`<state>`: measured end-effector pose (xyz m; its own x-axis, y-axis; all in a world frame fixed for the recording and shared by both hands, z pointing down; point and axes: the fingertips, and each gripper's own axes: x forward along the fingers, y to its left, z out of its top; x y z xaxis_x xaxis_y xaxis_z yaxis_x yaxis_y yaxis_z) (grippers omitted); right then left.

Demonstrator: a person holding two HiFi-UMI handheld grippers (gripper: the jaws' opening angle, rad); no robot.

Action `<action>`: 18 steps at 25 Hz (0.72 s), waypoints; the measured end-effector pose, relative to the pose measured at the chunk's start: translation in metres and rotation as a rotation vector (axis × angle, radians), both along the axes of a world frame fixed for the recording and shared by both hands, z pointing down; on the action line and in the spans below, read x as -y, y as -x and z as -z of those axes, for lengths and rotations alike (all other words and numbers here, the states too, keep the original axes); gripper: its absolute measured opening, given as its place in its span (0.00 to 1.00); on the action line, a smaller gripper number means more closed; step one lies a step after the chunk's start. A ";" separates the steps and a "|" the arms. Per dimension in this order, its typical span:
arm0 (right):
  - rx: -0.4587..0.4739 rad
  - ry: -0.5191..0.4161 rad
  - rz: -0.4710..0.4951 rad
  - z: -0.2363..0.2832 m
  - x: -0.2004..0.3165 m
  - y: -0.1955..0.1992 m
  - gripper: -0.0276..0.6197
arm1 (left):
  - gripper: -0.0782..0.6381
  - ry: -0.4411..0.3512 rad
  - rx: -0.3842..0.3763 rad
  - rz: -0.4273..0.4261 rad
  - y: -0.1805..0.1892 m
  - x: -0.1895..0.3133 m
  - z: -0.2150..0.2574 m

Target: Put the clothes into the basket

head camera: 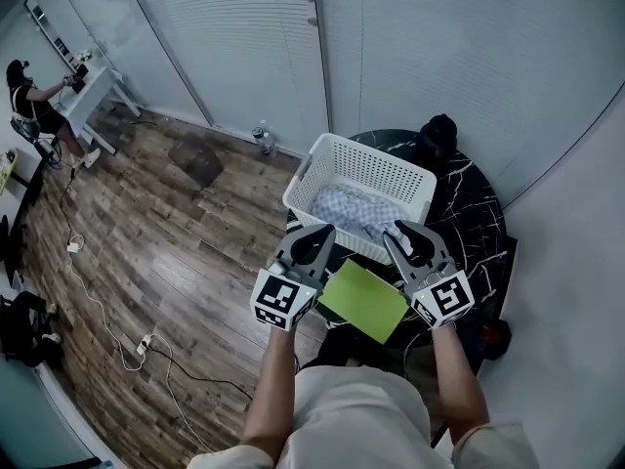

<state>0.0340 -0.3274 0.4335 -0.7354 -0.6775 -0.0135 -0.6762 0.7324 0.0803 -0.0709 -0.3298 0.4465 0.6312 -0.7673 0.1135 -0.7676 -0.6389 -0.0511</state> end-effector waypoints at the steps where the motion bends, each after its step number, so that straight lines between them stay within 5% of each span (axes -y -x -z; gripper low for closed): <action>1: 0.003 0.001 -0.004 0.000 0.000 0.000 0.20 | 0.13 -0.002 0.006 0.005 0.001 0.000 0.000; 18: -0.017 0.026 -0.037 -0.011 0.011 -0.016 0.08 | 0.13 -0.019 0.034 0.012 -0.015 0.006 -0.001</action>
